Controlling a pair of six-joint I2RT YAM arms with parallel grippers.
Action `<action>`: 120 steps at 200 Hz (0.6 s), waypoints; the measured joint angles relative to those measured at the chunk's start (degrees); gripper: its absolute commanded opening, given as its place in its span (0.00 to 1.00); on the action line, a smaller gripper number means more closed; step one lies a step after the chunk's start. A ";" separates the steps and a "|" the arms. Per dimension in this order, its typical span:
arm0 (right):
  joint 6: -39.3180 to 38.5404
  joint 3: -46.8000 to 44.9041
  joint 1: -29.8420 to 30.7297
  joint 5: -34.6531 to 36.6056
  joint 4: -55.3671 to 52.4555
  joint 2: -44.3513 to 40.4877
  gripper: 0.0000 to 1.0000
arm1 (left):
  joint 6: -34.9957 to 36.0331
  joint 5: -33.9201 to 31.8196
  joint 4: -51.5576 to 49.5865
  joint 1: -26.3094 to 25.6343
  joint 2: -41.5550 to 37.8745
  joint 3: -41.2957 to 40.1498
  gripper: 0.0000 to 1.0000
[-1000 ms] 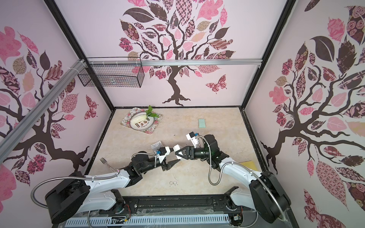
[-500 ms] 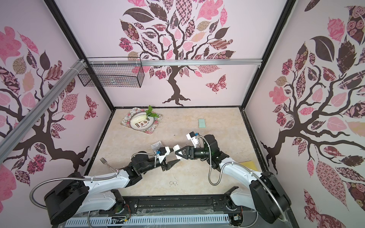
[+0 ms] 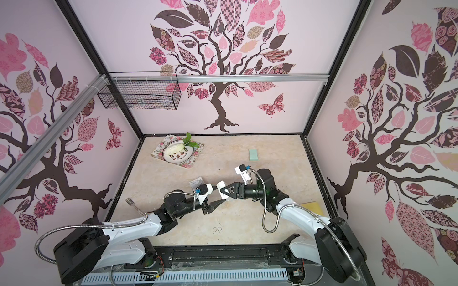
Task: Take the rings out of the lift-off lid box
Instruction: Open the lid on the jewelry box.
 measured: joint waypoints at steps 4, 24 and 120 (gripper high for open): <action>0.00 0.00 -0.02 0.02 0.00 -0.11 0.81 | 0.00 -0.02 0.00 0.00 -0.07 0.00 0.65; 0.02 0.00 -0.28 0.07 -0.04 -0.39 0.80 | 0.07 -0.11 -0.04 0.00 -0.31 -0.02 0.65; 0.04 0.00 -1.40 0.20 -1.20 -1.68 0.80 | 0.13 -0.92 -0.92 -0.07 -1.33 -0.13 0.65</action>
